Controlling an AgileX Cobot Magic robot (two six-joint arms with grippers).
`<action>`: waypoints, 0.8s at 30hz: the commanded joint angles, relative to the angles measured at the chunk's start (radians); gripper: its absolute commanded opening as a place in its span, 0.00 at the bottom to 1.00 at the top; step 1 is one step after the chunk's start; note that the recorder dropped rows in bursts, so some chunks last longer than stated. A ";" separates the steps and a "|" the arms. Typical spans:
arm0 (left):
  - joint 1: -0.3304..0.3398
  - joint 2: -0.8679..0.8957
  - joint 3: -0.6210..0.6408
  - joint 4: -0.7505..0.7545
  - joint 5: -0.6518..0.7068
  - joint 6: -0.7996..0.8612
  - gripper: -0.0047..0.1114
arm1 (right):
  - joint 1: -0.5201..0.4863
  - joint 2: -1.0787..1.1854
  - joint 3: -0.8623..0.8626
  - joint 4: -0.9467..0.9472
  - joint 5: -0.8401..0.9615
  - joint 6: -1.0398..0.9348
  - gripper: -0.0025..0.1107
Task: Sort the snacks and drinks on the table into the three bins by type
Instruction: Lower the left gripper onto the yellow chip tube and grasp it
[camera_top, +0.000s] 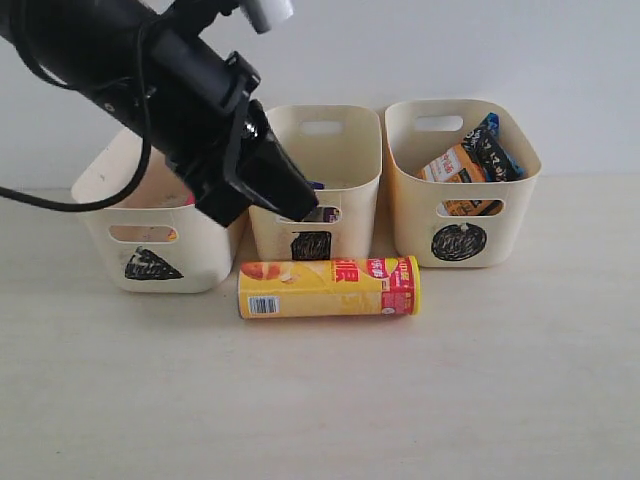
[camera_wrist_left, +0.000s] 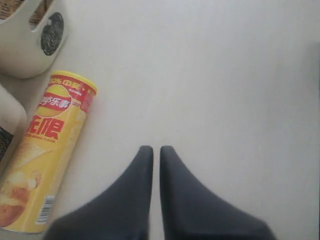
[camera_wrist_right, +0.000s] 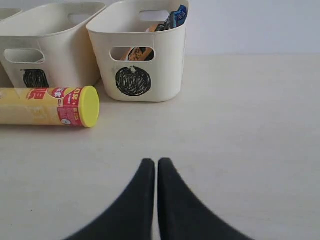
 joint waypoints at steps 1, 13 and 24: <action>-0.001 -0.005 0.007 0.042 0.044 0.101 0.08 | 0.000 -0.005 -0.001 0.002 -0.011 -0.004 0.02; -0.035 0.069 0.007 0.218 0.034 0.270 0.21 | 0.000 -0.005 -0.001 0.002 -0.011 -0.004 0.02; -0.052 0.240 0.007 0.223 -0.163 0.275 0.80 | 0.000 -0.005 -0.001 0.002 -0.011 -0.004 0.02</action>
